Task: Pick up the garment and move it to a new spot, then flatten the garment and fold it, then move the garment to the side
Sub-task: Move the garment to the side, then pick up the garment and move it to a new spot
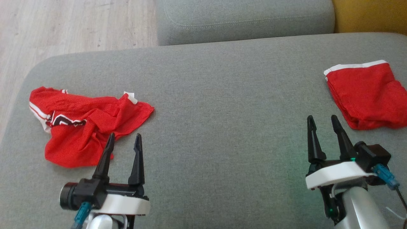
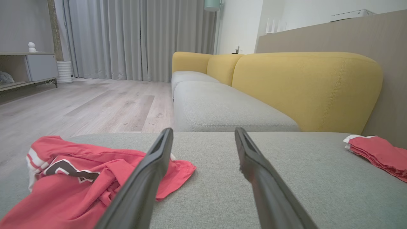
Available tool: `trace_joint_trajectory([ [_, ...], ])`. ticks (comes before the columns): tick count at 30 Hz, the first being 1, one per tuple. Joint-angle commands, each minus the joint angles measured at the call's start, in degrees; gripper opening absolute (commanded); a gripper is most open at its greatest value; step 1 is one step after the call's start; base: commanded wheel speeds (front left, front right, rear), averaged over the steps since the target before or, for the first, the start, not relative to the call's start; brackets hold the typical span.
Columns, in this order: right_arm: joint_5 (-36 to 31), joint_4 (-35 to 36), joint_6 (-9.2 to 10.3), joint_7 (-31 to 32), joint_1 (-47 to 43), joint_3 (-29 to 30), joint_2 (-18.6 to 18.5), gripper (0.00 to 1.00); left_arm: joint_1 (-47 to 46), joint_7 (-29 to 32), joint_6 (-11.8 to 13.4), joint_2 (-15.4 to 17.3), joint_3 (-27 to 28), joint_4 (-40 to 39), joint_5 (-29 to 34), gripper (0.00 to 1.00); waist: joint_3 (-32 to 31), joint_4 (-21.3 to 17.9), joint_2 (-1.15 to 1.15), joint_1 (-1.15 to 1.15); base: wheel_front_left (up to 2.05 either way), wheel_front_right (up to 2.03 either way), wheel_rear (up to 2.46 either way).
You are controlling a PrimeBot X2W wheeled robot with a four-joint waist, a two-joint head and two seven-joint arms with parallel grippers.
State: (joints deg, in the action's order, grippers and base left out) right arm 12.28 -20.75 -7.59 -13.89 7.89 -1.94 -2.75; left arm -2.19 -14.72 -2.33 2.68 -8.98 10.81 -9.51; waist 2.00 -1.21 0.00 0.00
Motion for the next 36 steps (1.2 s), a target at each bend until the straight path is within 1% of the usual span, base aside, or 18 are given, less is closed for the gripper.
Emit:
trace_joint_trajectory([
  [1, 0.19, 1.98, 0.10, -0.87, 1.37, -1.73, -0.14, 1.00, -1.76, -0.28, 0.06, 0.20, 2.35, -1.68, -0.31, 1.00, -0.10, 0.11, 0.00, 0.00, 0.00, 0.00, 0.00],
  [7, 1.28, 1.87, 0.10, -1.00, 1.01, -3.02, -0.13, 1.00, -2.12, -0.28, 0.19, 0.20, 1.77, -2.18, -0.67, 1.00, -0.13, 1.26, 0.00, 0.00, 0.00, 0.00, 0.00],
  [11, 2.18, 2.09, 0.10, -1.05, 0.59, -4.36, -0.13, 1.00, -2.24, -0.28, 0.23, 0.20, 1.84, -2.38, -0.47, 1.00, -0.36, 3.17, 0.00, 0.00, 0.00, 0.00, 0.00],
  [16, 3.11, 2.18, 0.10, -1.08, -0.29, -6.69, -0.13, 1.00, -1.64, -0.28, 0.34, 0.20, 1.91, -2.20, -0.03, 1.00, -1.25, 7.17, 0.00, 0.00, 0.00, 0.00, 0.00],
  [17, 3.11, 2.18, 0.10, -1.08, -0.29, -6.69, -0.13, 1.00, -1.64, -0.28, 0.34, 0.20, 1.91, -2.20, -0.03, 1.00, -1.25, 7.17, 0.00, 0.00, 0.00, 0.00, 0.00],
  [23, 3.60, 2.20, 0.10, -1.09, -1.34, -8.52, -0.13, 1.00, -0.72, -0.28, 0.36, 0.20, 1.97, -1.88, 0.18, 1.00, -2.52, 12.93, 0.00, 0.00, 0.00, 0.00, 0.00],
  [28, 5.36, 2.46, 0.10, -1.10, -2.27, -11.36, -0.13, 1.00, 0.41, -0.28, 0.33, 0.20, 2.26, -1.54, 0.56, 1.00, -3.57, 16.95, 0.00, 0.00, 0.00, 0.00, 0.00],
  [36, 6.50, 2.53, 0.10, -1.10, -3.60, -13.22, -0.13, 1.00, 1.67, -0.28, 0.00, 0.20, 2.32, -1.32, 1.13, 1.00, -4.75, 21.57, 0.00, 0.00, 0.00, 0.00, 0.00],
])
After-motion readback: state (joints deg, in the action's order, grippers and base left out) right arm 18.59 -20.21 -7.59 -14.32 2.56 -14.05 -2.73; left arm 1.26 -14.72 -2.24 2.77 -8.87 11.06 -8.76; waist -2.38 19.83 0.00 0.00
